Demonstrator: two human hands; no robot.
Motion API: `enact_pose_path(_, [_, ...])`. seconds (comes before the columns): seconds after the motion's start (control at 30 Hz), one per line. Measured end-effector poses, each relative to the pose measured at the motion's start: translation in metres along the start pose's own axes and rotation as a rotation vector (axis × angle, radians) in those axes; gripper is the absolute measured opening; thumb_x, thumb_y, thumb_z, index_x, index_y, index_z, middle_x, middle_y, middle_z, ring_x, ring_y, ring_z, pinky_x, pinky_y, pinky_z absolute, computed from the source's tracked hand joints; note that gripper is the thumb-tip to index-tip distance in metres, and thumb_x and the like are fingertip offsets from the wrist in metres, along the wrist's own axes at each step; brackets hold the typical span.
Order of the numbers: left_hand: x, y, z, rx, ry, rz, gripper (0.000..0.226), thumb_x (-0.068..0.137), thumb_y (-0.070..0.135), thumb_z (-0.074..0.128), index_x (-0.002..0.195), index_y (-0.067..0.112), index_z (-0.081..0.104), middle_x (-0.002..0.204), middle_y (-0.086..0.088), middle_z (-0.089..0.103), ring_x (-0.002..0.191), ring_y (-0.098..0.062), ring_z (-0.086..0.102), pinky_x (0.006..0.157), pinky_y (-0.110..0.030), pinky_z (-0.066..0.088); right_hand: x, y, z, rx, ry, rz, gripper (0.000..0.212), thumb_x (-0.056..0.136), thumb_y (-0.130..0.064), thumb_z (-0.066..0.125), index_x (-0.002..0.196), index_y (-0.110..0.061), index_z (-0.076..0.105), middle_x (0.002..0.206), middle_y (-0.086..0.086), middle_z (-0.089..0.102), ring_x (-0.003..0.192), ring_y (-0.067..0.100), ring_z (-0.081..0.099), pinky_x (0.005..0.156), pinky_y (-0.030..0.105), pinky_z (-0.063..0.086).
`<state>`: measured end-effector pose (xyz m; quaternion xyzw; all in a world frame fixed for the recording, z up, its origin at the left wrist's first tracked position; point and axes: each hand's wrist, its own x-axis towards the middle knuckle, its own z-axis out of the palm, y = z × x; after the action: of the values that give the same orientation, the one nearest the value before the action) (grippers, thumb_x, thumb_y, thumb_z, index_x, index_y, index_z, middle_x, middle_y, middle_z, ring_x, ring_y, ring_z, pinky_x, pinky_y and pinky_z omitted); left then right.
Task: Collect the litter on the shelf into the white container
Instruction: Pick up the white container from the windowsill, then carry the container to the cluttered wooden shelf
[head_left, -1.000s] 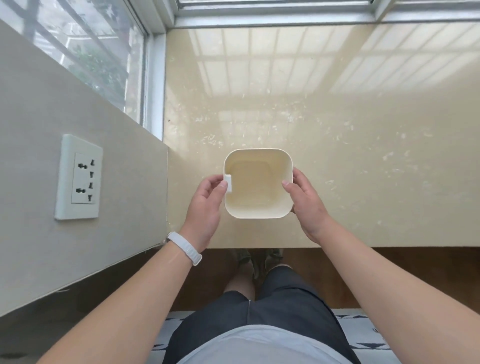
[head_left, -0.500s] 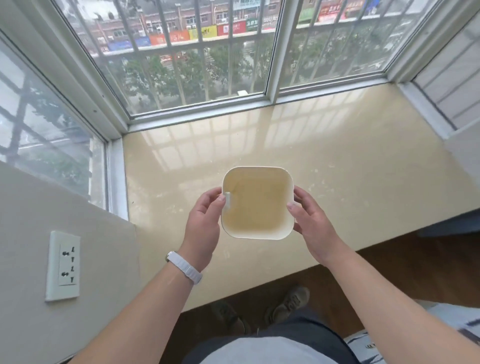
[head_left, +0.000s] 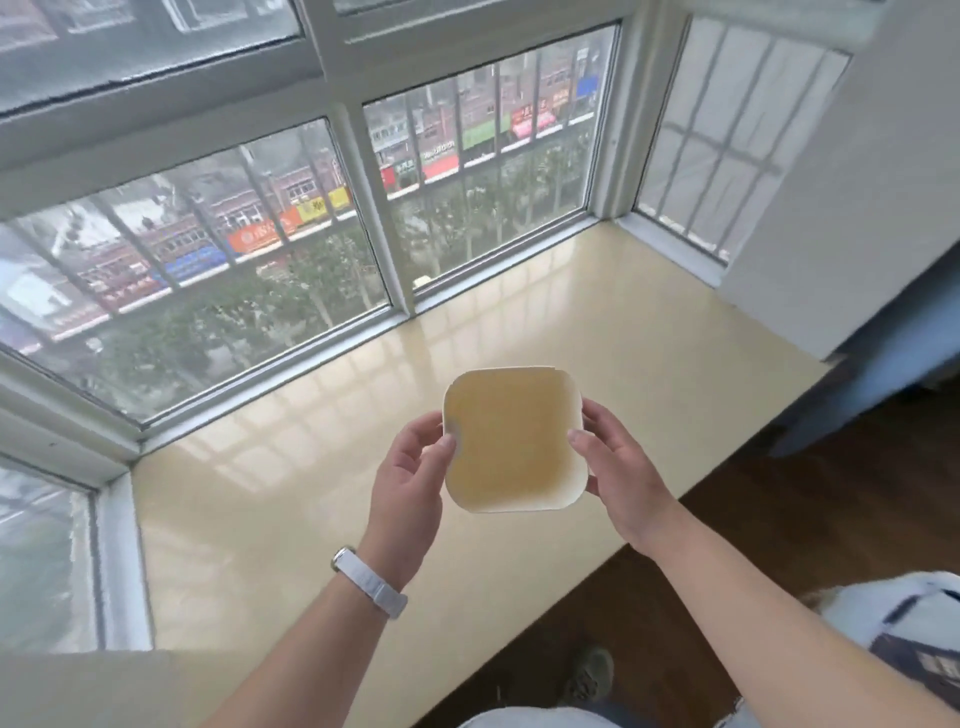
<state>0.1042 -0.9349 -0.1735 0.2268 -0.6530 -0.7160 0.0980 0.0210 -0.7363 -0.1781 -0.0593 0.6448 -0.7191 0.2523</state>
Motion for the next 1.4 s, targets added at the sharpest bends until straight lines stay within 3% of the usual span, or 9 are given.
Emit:
enact_pose_path(0.1, [0.016,0.008,0.057,0.047,-0.078,0.005,0.034,0.083,0.033,0.060,0.115,0.023,0.065,0.109,0.002,0.073,0.105,-0.021,0.067,0.088,-0.036,0.051,-0.002,-0.008,-0.054,0.026,0.081,-0.016,0.035,0.095,-0.028,0.052,0.129,-0.034,0.054,0.128,-0.010,0.061,0.111,0.012,0.062,0.083,0.033,0.051])
enact_pose_path(0.23, [0.031,0.014,0.137,0.096,-0.195,0.034,0.021,0.084,0.033,0.060,0.102,0.038,0.070,0.108,0.004,0.073,0.103,-0.019,0.067,0.089,-0.038,0.051,-0.008,-0.019,-0.126,0.068,0.200,-0.046,0.031,0.100,-0.022,0.047,0.124,-0.038,0.057,0.125,-0.012,0.062,0.110,0.010,0.062,0.086,0.035,0.050])
enact_pose_path(0.43, [0.043,0.016,0.251,0.150,-0.389,0.062,0.025,0.086,0.032,0.060,0.109,0.031,0.069,0.112,0.004,0.072,0.108,-0.021,0.065,0.093,-0.044,0.050,-0.035,-0.033,-0.222,0.108,0.401,-0.080,0.031,0.100,-0.021,0.045,0.117,-0.043,0.061,0.125,-0.012,0.063,0.112,0.013,0.061,0.097,0.046,0.048])
enact_pose_path(0.67, [0.041,0.020,0.358,0.191,-0.638,0.089,0.024,0.088,0.028,0.058,0.110,0.027,0.069,0.112,0.003,0.071,0.109,-0.020,0.064,0.097,-0.053,0.048,-0.082,-0.049,-0.296,0.178,0.682,-0.179,0.031,0.101,-0.015,0.043,0.117,-0.036,0.058,0.107,-0.022,0.069,0.099,0.002,0.065,0.082,0.032,0.054])
enact_pose_path(0.87, [0.043,0.015,0.428,0.196,-0.797,0.083,0.020,0.096,0.016,0.056,0.111,0.021,0.069,0.111,-0.001,0.071,0.107,-0.022,0.064,0.097,-0.055,0.049,-0.108,-0.050,-0.337,0.197,0.868,-0.186,0.030,0.100,-0.014,0.045,0.116,-0.036,0.058,0.110,-0.018,0.068,0.101,0.003,0.063,0.086,0.034,0.053])
enact_pose_path(1.17, [0.077,0.002,0.524,0.165,-0.957,0.014,0.020,0.097,0.016,0.055,0.111,0.018,0.069,0.111,0.000,0.071,0.106,-0.019,0.065,0.095,-0.053,0.050,-0.093,-0.057,-0.404,0.195,1.050,-0.141,0.029,0.100,-0.014,0.046,0.119,-0.032,0.058,0.104,-0.018,0.070,0.095,0.000,0.065,0.066,0.018,0.053])
enact_pose_path(1.4, [0.124,0.005,0.610,0.119,-1.070,-0.025,0.018,0.096,0.021,0.056,0.107,0.024,0.070,0.107,0.003,0.071,0.104,-0.019,0.066,0.090,-0.047,0.052,-0.059,-0.093,-0.474,0.126,1.126,-0.066,0.025,0.099,-0.023,0.047,0.118,-0.035,0.060,0.114,-0.011,0.069,0.106,0.010,0.064,0.089,0.035,0.052])
